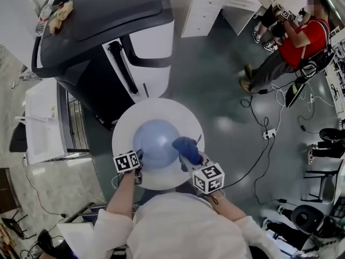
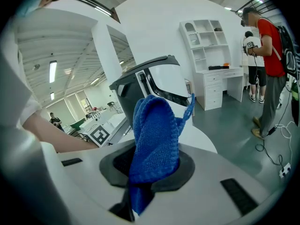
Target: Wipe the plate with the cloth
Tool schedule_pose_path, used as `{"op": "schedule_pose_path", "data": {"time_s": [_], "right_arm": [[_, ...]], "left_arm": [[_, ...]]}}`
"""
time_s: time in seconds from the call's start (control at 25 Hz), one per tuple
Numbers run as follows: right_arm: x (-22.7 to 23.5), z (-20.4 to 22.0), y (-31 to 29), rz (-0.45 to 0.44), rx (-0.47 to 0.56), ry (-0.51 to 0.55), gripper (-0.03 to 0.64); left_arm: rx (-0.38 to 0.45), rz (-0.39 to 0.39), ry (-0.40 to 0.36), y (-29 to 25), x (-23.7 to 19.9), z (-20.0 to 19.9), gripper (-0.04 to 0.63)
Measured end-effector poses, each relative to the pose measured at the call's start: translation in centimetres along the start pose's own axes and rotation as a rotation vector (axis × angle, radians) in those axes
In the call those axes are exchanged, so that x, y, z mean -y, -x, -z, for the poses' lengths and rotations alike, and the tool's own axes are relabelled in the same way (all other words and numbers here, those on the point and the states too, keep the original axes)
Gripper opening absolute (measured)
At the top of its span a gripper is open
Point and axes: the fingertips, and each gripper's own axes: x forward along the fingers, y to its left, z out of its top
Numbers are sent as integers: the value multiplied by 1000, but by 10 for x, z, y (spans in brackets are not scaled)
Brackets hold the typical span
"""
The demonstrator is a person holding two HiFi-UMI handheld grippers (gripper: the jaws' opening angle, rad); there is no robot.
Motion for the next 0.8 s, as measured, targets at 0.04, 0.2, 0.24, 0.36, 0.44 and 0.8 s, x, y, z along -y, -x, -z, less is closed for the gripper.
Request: {"op": "schedule_pose_path", "data": {"time_s": [0.04, 0.2, 0.24, 0.36, 0.44, 0.8], "right_arm": [[1, 0, 1, 4, -2, -2, 86], [4, 0, 2, 10, 2, -7, 86], [5, 0, 2, 10, 4, -8, 86], [7, 0, 2, 12, 3, -10, 86], [7, 0, 2, 14, 0, -11, 86], [10, 3, 5, 21, 2, -14, 86]], "left_arm": [[-5, -3, -8, 0, 0, 0, 227], [-29, -8, -19, 0, 0, 1, 227], [-33, -14, -23, -1, -1, 1, 224], [-46, -47, -41, -1, -4, 1, 202], [-53, -77, -49, -1, -7, 1, 162], [-63, -72, -55, -4, -1, 1, 96]]}}
